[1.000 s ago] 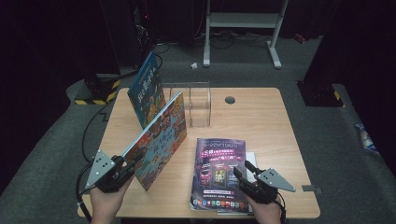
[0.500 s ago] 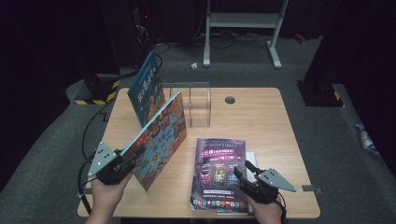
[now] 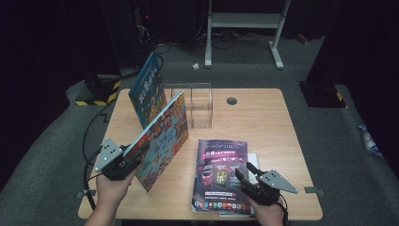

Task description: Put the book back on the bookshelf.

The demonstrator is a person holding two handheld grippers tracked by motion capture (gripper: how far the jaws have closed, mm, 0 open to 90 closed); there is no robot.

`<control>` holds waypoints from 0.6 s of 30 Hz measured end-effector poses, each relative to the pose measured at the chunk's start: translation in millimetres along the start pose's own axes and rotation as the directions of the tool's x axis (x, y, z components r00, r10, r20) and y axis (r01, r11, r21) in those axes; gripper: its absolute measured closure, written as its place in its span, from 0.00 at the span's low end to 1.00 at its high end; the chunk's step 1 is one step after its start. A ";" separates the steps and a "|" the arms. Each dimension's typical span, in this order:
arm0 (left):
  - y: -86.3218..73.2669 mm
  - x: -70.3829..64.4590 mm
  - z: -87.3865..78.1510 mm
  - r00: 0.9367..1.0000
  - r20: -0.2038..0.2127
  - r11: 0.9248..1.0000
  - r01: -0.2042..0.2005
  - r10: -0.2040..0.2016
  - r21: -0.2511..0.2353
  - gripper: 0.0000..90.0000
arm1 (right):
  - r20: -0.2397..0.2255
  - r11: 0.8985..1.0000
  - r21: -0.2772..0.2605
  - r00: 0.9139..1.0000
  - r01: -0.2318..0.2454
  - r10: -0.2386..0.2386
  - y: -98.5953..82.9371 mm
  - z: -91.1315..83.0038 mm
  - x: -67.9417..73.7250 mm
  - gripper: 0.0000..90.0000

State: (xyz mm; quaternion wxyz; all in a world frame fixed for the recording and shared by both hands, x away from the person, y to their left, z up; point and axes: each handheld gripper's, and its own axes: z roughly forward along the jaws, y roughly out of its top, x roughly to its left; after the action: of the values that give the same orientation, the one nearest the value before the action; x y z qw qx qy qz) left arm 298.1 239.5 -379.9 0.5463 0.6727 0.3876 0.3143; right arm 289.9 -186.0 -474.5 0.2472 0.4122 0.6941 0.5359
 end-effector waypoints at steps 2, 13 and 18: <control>0.2 -0.7 0.8 1.000 -0.014 1.000 -0.011 0.011 -0.004 0.84 | 0.001 1.000 -0.001 1.000 -0.001 0.001 0.1 -0.6 -0.4 0.52; 2.7 -2.6 0.3 0.999 -0.029 1.000 -0.013 0.013 -0.006 0.87 | 0.006 1.000 0.001 1.000 -0.001 0.001 1.0 -1.8 -2.2 0.52; 5.6 -0.4 0.4 1.000 -0.016 1.000 -0.007 0.007 0.018 0.89 | 0.025 0.999 0.033 0.999 0.040 -0.041 6.1 0.1 -7.1 0.52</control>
State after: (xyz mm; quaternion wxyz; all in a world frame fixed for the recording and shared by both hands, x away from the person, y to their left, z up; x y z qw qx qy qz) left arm 299.2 238.4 -374.5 0.5361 0.6764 0.3924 0.3179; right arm 295.7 -191.4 -469.4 0.2602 0.4087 0.7078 0.5140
